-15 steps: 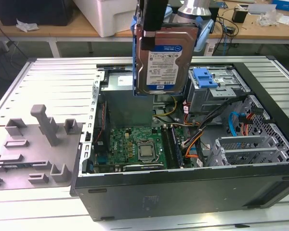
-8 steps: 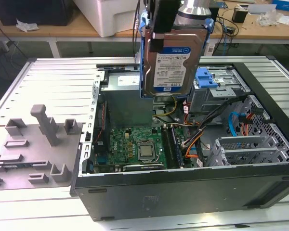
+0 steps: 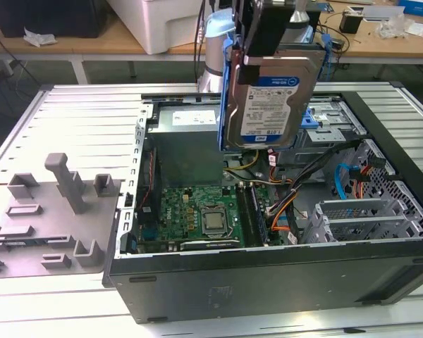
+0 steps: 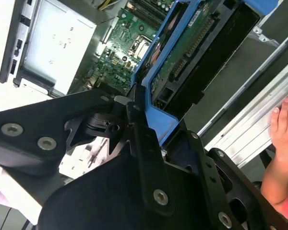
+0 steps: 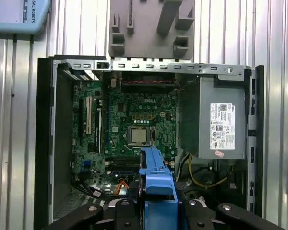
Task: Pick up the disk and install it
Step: 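Pick up the disk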
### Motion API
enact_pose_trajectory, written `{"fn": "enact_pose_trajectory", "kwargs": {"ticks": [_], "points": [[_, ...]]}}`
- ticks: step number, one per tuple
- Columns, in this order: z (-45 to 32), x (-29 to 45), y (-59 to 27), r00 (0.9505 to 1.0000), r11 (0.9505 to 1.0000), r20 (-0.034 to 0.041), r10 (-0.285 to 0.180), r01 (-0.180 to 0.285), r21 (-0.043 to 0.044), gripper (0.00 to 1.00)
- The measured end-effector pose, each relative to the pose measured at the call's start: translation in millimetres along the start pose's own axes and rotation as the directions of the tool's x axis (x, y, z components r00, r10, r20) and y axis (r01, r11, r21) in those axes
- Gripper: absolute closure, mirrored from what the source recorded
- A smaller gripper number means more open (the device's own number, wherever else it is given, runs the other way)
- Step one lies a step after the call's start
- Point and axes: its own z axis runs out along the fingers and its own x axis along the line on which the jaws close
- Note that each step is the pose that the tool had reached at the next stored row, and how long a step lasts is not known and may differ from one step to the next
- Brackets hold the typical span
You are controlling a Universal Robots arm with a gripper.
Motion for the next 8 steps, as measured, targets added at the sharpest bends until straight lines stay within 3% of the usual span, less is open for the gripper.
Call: {"fn": "enact_pose_trajectory", "kwargs": {"ticks": [8], "points": [[-0.9,21.8,-10.5,1.0,1.0,0.0,0.0,0.0,0.0,0.63]]}}
